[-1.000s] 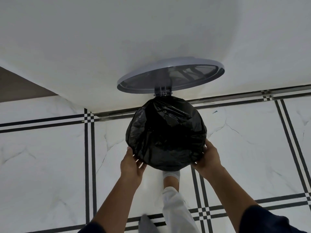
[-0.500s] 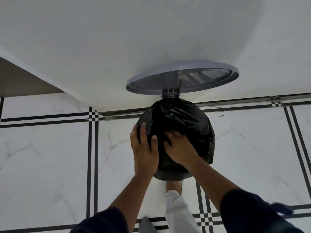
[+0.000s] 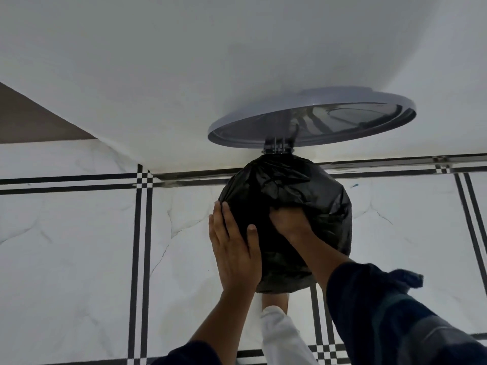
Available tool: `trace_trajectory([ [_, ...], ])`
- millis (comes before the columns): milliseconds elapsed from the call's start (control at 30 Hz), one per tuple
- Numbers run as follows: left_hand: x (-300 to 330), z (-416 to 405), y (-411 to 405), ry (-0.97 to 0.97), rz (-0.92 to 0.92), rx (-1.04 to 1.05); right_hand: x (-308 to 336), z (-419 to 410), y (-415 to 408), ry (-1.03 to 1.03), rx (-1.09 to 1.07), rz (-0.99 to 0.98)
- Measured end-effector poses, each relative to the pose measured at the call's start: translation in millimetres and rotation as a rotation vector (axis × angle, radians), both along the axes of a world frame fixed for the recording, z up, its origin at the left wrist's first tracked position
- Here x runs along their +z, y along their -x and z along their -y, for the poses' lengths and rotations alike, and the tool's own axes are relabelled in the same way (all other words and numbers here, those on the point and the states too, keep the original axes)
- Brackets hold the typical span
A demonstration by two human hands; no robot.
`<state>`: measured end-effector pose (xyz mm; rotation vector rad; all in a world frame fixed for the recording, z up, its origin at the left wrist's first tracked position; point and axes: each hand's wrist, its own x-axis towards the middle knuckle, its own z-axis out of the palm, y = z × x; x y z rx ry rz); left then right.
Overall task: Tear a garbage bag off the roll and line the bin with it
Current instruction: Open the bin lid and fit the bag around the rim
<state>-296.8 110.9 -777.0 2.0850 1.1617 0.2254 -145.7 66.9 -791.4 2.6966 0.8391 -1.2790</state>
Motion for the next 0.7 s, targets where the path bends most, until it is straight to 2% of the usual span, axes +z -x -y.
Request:
trace_trajectory([
  [33,0,0,0,-0.001,-0.001,-0.010,-5,1,-4,0.046,0.012,0.032],
  [67,0,-1,1,-0.002,-0.002,-0.018,2,1,-5,0.048,-0.049,-0.044],
  [133,0,-2,2,-0.005,-0.008,-0.024,-1,9,-3,0.132,-0.015,-0.326],
  [167,0,-2,1,-0.001,-0.009,-0.023,-3,11,-1,0.140,-0.060,-0.406],
  [200,1,-2,1,0.002,-0.012,-0.021,-5,12,2,0.127,-0.133,-0.396],
  [267,1,-1,0,-0.007,-0.024,-0.020,-15,11,2,0.001,-0.203,-0.107],
  [300,1,-1,0,-0.012,-0.030,-0.022,-21,11,2,0.016,-0.227,-0.084],
  [400,-1,0,2,-0.032,-0.041,-0.026,-31,9,9,0.160,-0.294,-0.382],
  [467,-2,-1,1,-0.038,-0.034,-0.025,-53,11,11,0.212,-0.312,-0.466],
  [533,-4,0,1,-0.047,-0.029,-0.020,-93,26,15,0.236,-0.307,-0.445],
  [567,-5,0,1,-0.053,-0.029,-0.020,-133,42,16,0.205,-0.259,-0.383],
  [633,-5,0,0,-0.059,-0.026,-0.023,-231,76,14,0.144,-0.347,-0.397],
  [667,-7,-1,0,-0.057,-0.022,-0.023,-244,70,10,0.109,-0.368,-0.432],
  [700,-8,-1,0,-0.056,-0.020,-0.021,-229,64,11,0.147,-0.417,-0.423],
])
